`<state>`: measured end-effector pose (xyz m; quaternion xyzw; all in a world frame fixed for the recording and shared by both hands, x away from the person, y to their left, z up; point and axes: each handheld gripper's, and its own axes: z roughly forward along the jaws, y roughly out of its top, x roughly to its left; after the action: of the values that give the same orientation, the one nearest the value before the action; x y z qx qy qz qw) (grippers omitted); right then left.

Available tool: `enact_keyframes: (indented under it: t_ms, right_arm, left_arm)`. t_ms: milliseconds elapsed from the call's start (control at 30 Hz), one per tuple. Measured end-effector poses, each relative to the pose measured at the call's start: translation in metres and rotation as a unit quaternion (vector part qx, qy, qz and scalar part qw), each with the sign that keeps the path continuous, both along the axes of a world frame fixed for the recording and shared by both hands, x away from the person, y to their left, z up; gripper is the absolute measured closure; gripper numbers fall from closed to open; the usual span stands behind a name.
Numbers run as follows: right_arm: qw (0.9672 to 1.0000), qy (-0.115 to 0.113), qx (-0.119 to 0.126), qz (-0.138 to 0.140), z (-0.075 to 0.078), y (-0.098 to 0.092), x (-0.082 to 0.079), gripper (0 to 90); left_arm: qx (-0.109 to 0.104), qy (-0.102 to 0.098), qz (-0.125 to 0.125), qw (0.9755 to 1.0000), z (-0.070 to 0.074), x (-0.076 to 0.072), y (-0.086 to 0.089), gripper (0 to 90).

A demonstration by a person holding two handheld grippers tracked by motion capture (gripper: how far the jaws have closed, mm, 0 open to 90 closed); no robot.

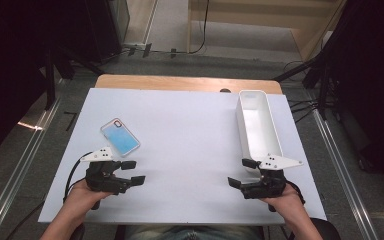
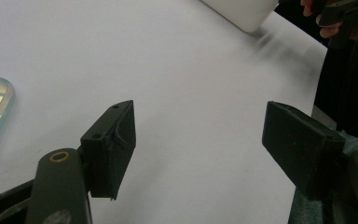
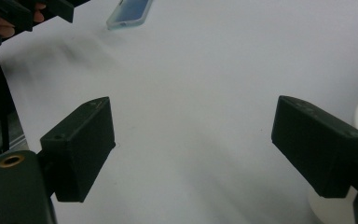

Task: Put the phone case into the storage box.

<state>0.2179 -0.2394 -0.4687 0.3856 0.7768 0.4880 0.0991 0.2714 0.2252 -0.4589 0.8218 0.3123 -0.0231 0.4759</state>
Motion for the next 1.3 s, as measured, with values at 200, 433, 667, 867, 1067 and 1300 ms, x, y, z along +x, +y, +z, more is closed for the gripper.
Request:
enact_keyframes:
  t_ms: [200,433,667,867,1067,1300]
  right_arm:
    - [1.0,-0.001,0.0,0.01,0.0003,-0.0018,0.0029,11.8]
    - [0.9999,0.006,-0.002,0.016,-0.002,-0.0035,0.0027,11.8]
    - [0.9999,0.004,0.002,0.012,-0.002,-0.0084,0.0009,11.8]
    - [1.0,0.003,0.0,0.008,-0.0027,-0.0078,0.0026,11.8]
    - [1.0,0.004,0.004,0.006,-0.0017,-0.0088,0.0026,11.8]
    - [1.0,0.002,0.005,0.006,-0.0014,-0.008,0.0021,11.8]
  left_arm:
    - [0.001,0.001,0.003,1.0,-0.0004,0.0005,0.0008,25.6]
    - [-0.001,0.002,0.007,1.0,-0.0006,0.0005,0.002,25.6]
    - [0.0,0.001,0.008,1.0,-0.0006,0.0004,0.0025,25.6]
    - [0.001,-0.001,0.007,1.0,-0.0004,0.0,0.0025,25.6]
    - [0.002,-0.001,0.008,1.0,-0.0003,-0.0001,0.0026,25.6]
    - [0.003,-0.006,0.011,0.9999,0.0013,0.0001,0.0031,25.6]
